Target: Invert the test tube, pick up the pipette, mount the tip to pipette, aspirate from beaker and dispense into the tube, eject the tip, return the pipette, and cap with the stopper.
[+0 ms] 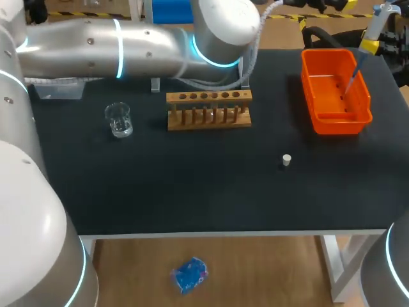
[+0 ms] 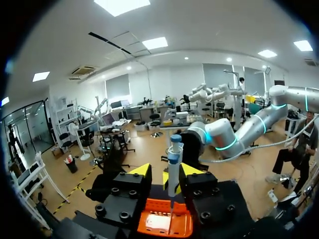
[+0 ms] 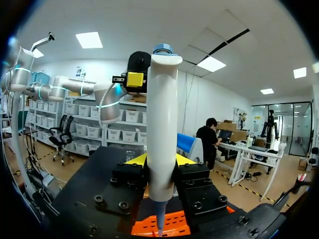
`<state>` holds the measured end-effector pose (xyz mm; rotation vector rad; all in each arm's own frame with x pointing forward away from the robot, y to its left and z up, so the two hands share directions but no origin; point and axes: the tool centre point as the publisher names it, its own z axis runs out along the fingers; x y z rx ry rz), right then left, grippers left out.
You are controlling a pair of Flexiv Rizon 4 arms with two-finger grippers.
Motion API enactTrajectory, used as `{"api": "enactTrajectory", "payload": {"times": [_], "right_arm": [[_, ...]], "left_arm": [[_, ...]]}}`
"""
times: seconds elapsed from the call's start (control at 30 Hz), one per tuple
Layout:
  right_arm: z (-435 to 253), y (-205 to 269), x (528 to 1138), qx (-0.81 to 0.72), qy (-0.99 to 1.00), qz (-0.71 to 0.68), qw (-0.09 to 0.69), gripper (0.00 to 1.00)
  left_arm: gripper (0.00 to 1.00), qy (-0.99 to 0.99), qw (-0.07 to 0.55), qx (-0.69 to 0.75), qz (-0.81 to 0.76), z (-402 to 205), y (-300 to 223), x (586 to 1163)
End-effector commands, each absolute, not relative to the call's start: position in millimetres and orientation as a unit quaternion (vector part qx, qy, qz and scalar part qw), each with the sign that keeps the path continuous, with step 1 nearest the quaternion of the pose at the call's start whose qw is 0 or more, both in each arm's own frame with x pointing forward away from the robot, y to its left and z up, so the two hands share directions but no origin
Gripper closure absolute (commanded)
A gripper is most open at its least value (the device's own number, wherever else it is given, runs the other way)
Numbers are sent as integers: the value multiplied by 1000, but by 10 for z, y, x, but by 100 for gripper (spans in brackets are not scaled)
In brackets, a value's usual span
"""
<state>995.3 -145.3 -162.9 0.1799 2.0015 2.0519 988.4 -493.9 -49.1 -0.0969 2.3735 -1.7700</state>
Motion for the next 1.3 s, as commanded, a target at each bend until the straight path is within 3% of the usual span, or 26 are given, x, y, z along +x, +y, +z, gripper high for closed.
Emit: {"api": "enactTrajectory", "payload": {"times": [0.03, 0.6, 1.3], "right_arm": [[-1629, -1466, 9959, 61, 691, 708, 133, 100], [-1629, -1466, 9959, 61, 691, 708, 133, 100], [-1629, -1466, 9959, 61, 691, 708, 133, 100]], "left_arm": [[100, 779, 93, -40, -619, -546, -5023, 9885], [100, 779, 93, -40, -619, -546, -5023, 9885], [100, 671, 82, -9, -737, -594, -5338, 9832]]}}
